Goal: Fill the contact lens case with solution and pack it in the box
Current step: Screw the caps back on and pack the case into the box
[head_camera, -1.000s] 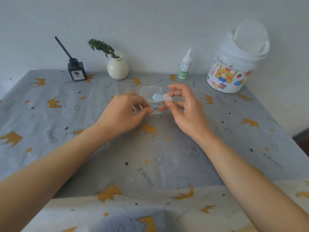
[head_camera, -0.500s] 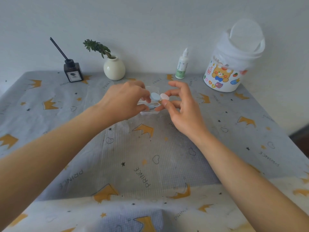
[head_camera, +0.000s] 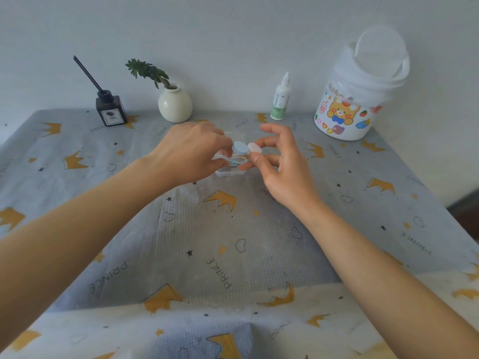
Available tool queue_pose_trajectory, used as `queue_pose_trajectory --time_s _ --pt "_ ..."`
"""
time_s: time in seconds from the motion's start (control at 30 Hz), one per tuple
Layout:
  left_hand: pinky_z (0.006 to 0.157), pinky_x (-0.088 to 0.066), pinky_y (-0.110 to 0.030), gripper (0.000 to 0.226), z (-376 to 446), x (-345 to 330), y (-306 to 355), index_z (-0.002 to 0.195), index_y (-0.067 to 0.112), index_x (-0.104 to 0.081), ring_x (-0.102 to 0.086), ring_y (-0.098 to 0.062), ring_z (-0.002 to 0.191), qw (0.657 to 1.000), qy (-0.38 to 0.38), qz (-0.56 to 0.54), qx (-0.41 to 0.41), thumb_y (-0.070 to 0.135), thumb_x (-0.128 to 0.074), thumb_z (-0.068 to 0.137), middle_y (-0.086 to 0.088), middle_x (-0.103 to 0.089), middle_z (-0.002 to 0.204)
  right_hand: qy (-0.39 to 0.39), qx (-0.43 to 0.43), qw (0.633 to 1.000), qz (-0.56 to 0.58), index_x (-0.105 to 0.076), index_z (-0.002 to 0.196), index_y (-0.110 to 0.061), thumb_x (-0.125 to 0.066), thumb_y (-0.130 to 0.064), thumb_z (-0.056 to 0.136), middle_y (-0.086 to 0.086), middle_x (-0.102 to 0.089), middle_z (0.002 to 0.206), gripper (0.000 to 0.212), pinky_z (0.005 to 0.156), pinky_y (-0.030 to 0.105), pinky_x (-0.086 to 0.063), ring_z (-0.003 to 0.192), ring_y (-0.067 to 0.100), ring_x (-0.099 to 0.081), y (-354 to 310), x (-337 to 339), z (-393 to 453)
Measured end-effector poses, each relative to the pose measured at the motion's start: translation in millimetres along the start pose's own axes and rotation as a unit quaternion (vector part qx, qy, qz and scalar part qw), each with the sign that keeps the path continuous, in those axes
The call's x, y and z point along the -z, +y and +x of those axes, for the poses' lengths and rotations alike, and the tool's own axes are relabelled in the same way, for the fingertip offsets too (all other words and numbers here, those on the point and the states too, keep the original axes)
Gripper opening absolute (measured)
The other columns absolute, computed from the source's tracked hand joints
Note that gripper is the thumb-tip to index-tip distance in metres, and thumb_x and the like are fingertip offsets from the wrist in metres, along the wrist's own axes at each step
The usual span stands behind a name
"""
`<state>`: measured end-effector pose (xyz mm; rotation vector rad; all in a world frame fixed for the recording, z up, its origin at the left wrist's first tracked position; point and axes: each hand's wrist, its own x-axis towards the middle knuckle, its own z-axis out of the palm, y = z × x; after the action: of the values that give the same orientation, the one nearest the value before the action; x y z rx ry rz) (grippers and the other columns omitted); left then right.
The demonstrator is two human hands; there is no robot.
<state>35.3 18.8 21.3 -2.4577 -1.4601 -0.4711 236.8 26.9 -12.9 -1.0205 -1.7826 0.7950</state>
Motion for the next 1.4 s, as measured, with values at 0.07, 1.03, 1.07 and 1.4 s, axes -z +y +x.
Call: queue_pose_trajectory --time_s 0.07,1.03,1.07,1.4 --pt "0.058 -0.028 -0.026 0.011 -0.7 -0.3 -0.1 0.096 0.023 -0.071 -0.064 -0.02 0.09 1.0 0.002 0.002 -0.01 0.03 -0.068 0.088 0.004 -0.069 0.09 0.0 -0.001 1.0 0.0 -0.041 0.134 -0.014 -0.06 -0.006 0.096 -0.004 -0.064 0.109 0.044 0.064 0.01 -0.043 0.074 0.005 -0.074 0.2 0.0 0.2" --pt "0.064 -0.04 -0.029 0.012 6.5 -1.7 -0.5 0.087 0.031 -0.067 -0.055 -0.012 0.094 0.994 -0.074 -0.069 0.03 0.043 -0.064 0.087 0.013 -0.055 0.101 0.007 -0.012 1.0 0.013 -0.042 0.134 -0.016 -0.06 -0.006 0.096 -0.007 -0.064 0.107 0.044 0.061 0.009 -0.042 0.073 0.006 -0.075 -0.4 -1.2 -1.2" --pt "0.064 -0.039 -0.029 0.01 7.9 -1.5 -0.6 0.087 0.031 -0.067 -0.055 -0.013 0.094 0.994 -0.081 -0.064 0.027 0.04 -0.063 0.088 0.012 -0.055 0.101 0.009 -0.012 1.0 0.013 -0.042 0.134 -0.016 -0.06 -0.006 0.096 -0.006 -0.064 0.107 0.043 0.061 0.009 -0.042 0.073 0.006 -0.075 -0.4 -1.3 -1.3" --pt "0.074 -0.053 -0.026 0.006 15.3 0.9 -3.8 0.086 0.018 -0.07 -0.057 -0.005 0.074 0.987 -0.087 -0.126 0.043 0.023 -0.067 0.087 0.003 -0.062 0.099 0.016 -0.018 0.999 0.025 -0.042 0.134 -0.017 -0.06 -0.006 0.096 -0.006 -0.064 0.107 0.043 0.067 0.015 -0.048 0.073 0.007 -0.075 -2.1 -0.9 -2.3"
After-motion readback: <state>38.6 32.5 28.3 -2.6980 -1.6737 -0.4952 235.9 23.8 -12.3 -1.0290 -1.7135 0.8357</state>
